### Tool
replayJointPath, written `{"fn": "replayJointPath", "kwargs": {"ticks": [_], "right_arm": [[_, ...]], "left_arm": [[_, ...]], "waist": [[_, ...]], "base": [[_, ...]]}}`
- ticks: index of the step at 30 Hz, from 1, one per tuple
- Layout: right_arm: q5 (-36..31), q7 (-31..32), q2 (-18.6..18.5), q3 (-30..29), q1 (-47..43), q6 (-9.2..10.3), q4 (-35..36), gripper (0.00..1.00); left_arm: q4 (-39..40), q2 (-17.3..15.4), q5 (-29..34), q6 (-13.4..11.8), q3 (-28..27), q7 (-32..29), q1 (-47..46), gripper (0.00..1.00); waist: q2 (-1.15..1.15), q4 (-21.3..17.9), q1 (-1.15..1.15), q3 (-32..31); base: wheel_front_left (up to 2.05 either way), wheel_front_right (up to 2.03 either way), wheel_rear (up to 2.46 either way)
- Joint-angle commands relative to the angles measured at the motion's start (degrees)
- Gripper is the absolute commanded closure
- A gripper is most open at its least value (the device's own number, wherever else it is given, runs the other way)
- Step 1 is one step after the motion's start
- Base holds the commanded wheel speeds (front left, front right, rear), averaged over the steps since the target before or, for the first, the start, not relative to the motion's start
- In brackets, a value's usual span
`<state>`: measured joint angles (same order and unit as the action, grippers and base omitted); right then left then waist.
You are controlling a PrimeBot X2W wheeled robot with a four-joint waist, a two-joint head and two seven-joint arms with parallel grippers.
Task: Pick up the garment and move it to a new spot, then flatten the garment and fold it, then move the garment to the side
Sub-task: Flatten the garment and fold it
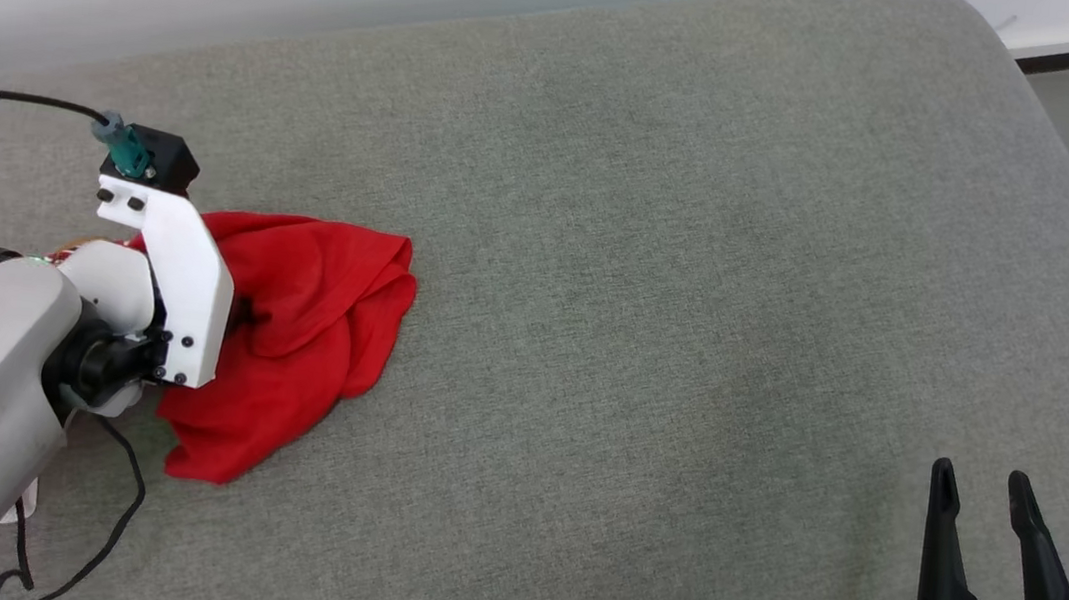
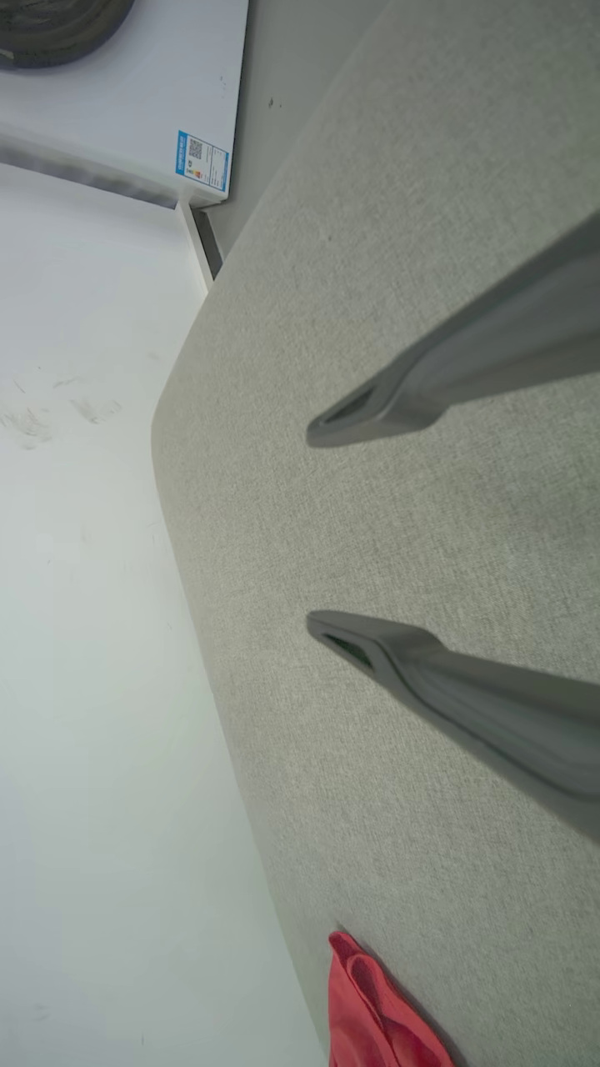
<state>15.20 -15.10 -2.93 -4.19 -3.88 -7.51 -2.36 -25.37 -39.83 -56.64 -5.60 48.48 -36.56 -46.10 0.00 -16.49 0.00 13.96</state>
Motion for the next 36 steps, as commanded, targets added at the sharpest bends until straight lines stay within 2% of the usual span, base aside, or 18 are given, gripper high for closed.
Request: {"fn": "replayJointPath", "kwargs": {"ticks": [1,2,4,5,6,14,16,28,31,36], "right_arm": [[0.30,-0.10,0.04,0.15,0.62,0.04,-0.08,0.00],[0.40,-0.10,0.04,0.28,0.62,0.04,-0.20,0.00],[0.44,-0.09,0.04,0.61,0.80,0.03,-0.28,0.00],[0.59,-0.10,0.04,0.70,1.00,0.04,-0.30,0.00],[0.67,-0.10,0.05,0.86,1.23,0.04,-0.31,0.00],[1.06,-0.10,0.03,1.04,1.80,0.04,-0.87,0.00],[0.89,-0.10,0.04,0.92,1.40,0.04,-1.06,0.00],[0.11,-0.10,0.04,0.47,0.97,0.04,-1.13,0.00],[0.10,-0.10,0.04,0.26,0.51,0.04,-1.08,0.00],[0.30,-0.10,0.04,-0.05,0.04,0.04,-1.33,0.00]], "left_arm": [[-0.29,0.16,-0.14,-0.14,0.23,-0.29,-0.41,0.14],[-0.70,0.37,-0.17,-0.03,0.57,-0.95,-0.53,0.59],[-0.96,0.52,0.20,0.67,0.97,-1.60,-1.09,1.00],[-1.03,0.57,0.10,1.23,1.12,-1.77,-1.28,1.00],[-0.36,0.50,0.60,2.82,1.64,-1.45,-1.65,1.00],[1.21,2.80,-2.15,6.31,-2.38,4.41,-5.16,1.00],[2.09,3.46,-2.41,7.03,-2.44,4.27,-5.75,1.00],[9.68,12.14,-7.59,9.85,-6.95,9.58,-11.72,1.00],[9.48,12.16,-9.20,10.02,-7.22,9.20,-9.93,1.00],[9.12,8.85,-13.97,8.32,-9.57,9.04,-3.04,1.00]], "waist": [[0.00,-0.17,0.00,0.27],[0.00,-0.25,0.00,0.40],[0.00,-0.40,0.00,0.82],[0.00,-0.49,0.00,1.03],[0.00,-0.61,0.00,1.26],[0.00,-1.15,0.00,1.48],[0.00,-1.17,0.00,0.95],[0.00,-1.82,0.00,-0.84],[0.00,-1.84,0.00,-1.14],[0.00,-1.48,0.00,-1.60]], "base": [[0.00,0.00,0.00],[0.00,0.00,0.00],[0.00,0.00,0.00],[0.00,0.00,0.00],[0.00,0.00,0.00],[0.00,0.00,0.00],[0.00,0.00,0.00],[0.00,0.00,0.00],[0.00,0.00,0.00],[0.00,0.00,0.00]]}}
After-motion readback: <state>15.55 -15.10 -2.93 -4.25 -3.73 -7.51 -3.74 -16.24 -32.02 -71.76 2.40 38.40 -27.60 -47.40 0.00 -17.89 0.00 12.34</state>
